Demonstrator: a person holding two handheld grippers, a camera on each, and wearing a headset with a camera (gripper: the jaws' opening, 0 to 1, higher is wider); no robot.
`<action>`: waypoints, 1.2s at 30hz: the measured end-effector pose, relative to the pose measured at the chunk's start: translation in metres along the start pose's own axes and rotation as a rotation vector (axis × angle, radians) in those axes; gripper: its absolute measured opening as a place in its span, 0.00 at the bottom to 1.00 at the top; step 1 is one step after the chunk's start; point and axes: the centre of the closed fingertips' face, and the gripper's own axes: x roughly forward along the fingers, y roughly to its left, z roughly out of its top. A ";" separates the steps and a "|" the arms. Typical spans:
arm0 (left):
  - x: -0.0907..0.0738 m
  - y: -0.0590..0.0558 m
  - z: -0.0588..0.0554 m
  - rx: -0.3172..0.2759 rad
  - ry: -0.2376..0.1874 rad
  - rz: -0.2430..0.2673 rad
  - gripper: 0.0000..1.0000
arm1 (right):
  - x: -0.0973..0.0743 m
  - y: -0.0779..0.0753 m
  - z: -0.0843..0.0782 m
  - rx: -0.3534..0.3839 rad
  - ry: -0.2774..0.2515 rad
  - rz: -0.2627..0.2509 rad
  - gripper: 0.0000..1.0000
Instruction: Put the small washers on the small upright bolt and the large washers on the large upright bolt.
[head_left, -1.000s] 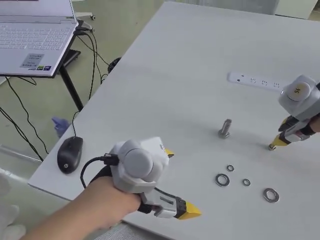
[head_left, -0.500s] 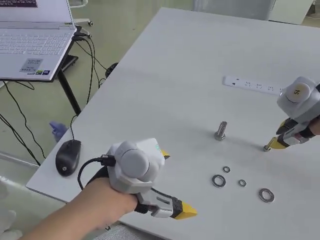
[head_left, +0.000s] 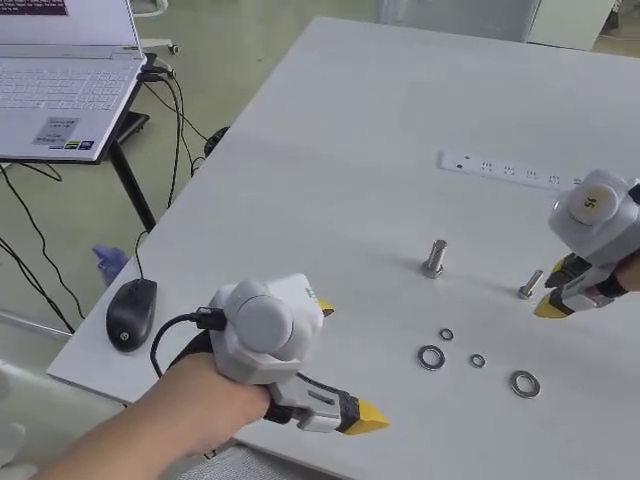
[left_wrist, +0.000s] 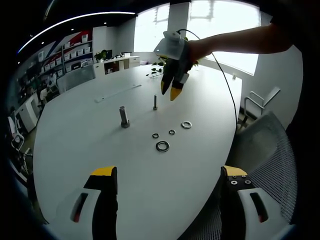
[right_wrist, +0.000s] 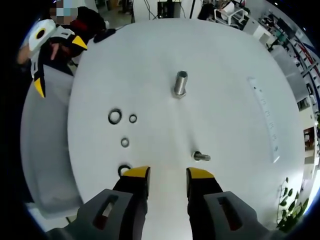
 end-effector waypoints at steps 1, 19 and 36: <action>0.000 0.000 0.000 0.001 0.000 0.000 0.85 | 0.000 0.002 0.000 0.000 0.000 0.001 0.31; 0.000 -0.001 0.000 0.003 -0.001 0.004 0.85 | 0.010 0.034 0.008 -0.025 -0.019 0.035 0.31; -0.001 -0.001 -0.001 0.000 -0.008 0.004 0.86 | 0.024 0.066 0.015 -0.045 -0.036 0.065 0.31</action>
